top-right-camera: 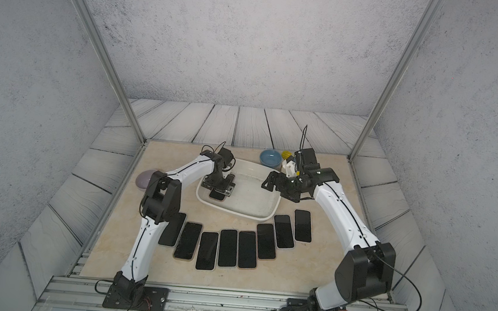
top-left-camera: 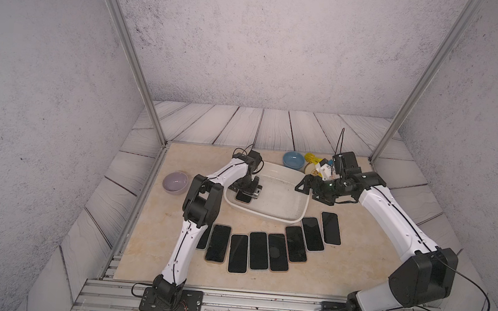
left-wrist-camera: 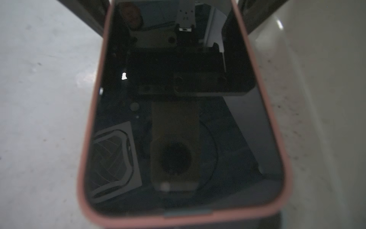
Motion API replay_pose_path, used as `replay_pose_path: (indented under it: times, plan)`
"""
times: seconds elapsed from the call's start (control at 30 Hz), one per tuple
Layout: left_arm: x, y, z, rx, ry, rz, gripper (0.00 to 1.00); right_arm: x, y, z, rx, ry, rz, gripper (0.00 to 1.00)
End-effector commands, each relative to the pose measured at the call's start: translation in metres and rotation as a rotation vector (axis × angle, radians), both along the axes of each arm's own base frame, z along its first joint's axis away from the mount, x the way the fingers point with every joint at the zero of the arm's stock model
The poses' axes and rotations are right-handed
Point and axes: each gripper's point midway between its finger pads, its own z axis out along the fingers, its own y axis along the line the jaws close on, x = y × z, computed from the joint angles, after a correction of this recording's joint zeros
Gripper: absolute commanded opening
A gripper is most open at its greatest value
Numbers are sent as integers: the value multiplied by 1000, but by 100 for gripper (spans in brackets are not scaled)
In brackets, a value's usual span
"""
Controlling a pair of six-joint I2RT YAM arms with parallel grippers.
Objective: Take the phone out of the storage box
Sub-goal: Pick up the phone from the storage box.
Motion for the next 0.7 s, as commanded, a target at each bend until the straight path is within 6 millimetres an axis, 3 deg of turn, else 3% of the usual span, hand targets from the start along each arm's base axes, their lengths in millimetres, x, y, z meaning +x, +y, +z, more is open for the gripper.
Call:
replay_pose_path:
  times: [0.0,0.1,0.3,0.6,0.67]
  plan:
    - [-27,8,-29,44,125,-7,99,-2,1,-1,9,16,10,96]
    - [-26,10,-29,51,119,-6,99,-3,1,0,9,14,9,96]
    - [-19,11,-14,66,79,-6,81,-4,1,-1,8,16,9,96]
    - [-14,10,14,45,30,-5,78,-4,3,-3,22,20,7,96]
    - [-13,8,21,31,19,-6,64,-5,3,-4,23,19,5,96]
